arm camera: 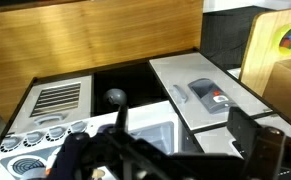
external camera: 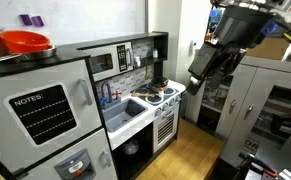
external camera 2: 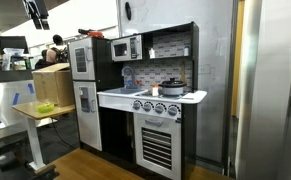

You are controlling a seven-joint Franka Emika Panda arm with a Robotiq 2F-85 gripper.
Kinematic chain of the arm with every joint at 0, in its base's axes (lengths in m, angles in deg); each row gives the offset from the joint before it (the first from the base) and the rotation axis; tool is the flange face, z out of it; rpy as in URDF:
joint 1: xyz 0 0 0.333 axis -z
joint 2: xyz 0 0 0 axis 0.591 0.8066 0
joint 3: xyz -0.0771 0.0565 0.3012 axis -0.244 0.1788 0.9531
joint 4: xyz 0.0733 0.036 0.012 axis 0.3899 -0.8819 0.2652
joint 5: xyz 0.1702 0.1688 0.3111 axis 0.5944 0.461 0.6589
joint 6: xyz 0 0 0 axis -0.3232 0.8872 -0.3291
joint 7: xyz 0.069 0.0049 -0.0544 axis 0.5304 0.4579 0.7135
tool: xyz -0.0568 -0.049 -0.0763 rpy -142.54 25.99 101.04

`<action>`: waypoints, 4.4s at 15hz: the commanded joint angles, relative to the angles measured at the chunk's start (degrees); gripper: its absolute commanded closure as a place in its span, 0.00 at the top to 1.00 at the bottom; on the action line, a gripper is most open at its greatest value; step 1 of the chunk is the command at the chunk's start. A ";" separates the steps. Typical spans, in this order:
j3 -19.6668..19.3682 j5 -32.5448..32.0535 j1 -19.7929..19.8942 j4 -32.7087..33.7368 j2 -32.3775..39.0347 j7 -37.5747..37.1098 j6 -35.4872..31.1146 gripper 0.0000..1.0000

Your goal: Remove the white and red object from the stove and put it in the sink

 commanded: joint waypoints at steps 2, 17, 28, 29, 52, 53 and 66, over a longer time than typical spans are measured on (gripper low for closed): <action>0.22 0.21 0.33 0.10 -0.02 0.21 0.16 1.00; 0.18 -0.23 0.56 -0.08 -0.21 0.38 0.21 1.00; -9.53 -15.47 7.10 -5.76 1.54 17.02 -1.73 1.00; -10.79 -17.00 7.88 -5.63 2.68 19.02 -3.02 1.00; -19.21 -20.44 10.09 -3.25 15.89 29.63 -21.26 1.00; -20.31 -20.05 9.79 -2.33 18.06 31.25 -23.58 1.00; -20.37 -7.05 6.98 21.97 49.20 42.30 -28.96 1.00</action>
